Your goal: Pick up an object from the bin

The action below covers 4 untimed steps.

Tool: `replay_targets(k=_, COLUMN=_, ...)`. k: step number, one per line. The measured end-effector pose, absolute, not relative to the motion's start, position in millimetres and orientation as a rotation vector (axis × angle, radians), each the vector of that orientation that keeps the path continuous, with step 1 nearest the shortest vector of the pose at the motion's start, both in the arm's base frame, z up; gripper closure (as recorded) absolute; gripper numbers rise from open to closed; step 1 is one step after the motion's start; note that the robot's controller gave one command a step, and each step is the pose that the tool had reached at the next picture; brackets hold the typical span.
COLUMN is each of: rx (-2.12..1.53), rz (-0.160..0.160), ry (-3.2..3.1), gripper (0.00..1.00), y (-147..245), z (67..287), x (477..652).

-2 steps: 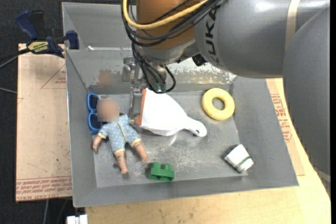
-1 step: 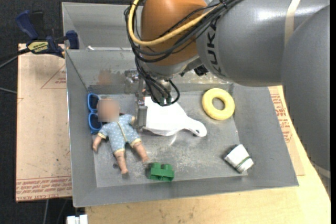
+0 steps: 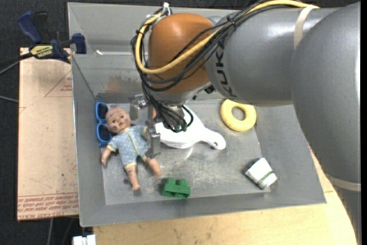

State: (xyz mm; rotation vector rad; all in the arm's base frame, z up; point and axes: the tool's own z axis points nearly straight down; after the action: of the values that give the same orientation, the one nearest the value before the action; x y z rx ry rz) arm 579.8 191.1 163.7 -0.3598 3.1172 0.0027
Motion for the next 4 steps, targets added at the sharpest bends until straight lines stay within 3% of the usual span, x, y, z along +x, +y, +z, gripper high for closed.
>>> replay_targets(k=1, rx=-0.585, rz=0.005, ry=3.082, gripper=0.0, y=182.2, z=126.0, x=570.9)
replay_targets(k=2, rx=-0.906, rz=0.004, ry=3.004, gripper=0.0, y=170.7, z=111.6, x=562.8)
replay_targets(k=3, rx=-1.483, rz=0.003, ry=2.738, gripper=1.0, y=185.4, z=76.3, x=544.0)
replay_targets(k=4, rx=-1.483, rz=0.004, ry=2.738, gripper=1.0, y=185.4, z=76.3, x=544.0)
